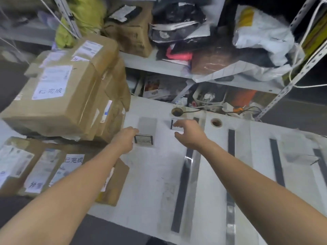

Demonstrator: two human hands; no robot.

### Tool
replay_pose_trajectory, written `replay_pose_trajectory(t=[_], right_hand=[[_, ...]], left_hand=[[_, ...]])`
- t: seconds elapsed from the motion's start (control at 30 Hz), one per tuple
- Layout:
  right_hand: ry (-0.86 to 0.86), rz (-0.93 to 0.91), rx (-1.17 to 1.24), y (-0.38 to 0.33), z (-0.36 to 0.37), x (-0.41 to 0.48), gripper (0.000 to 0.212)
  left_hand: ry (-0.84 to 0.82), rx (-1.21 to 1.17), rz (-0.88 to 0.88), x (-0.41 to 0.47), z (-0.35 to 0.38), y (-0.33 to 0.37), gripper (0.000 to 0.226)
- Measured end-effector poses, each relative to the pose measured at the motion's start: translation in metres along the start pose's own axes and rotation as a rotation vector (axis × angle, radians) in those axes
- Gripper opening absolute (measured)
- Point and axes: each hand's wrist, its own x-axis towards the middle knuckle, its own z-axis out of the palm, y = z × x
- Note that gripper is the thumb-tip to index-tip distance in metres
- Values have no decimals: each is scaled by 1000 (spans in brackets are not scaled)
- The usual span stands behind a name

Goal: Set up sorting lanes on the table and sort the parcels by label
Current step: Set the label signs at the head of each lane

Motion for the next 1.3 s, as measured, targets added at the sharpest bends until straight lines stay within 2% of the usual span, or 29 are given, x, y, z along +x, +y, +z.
replay_pose_trajectory(t=[0.13,0.2,0.33,0.47,0.6,0.7,0.8,0.93,1.13,1.3], right_hand=[[-44,37,62,-22,29,4,35],[-52,58,72,-26,38,3,34],[-76,117,97,-29,48,-1,33],[-78,131,110,-32,52,-2,34],[-31,125,133,-40,46,0,39],[80,126,204,-49,36,0,47],[261,134,170,-56,18,1,47],[445,129,263,-49,-16,-9,28],[499,85,304,3,-71,-59,15],[474,66,332,76,-120,-120,16]], left_hand=[[75,-10,87,20,18,-10,39],[80,0,99,30,23,-11,40],[62,-34,102,37,26,-12,26],[118,-96,125,32,17,-13,21],[208,-164,186,22,-17,-9,12],[279,-191,243,10,-52,4,5],[352,-239,293,-2,-82,25,5],[425,-278,398,-16,-106,59,9],[434,-273,497,-35,-111,139,9],[326,-219,544,-50,-108,229,14]])
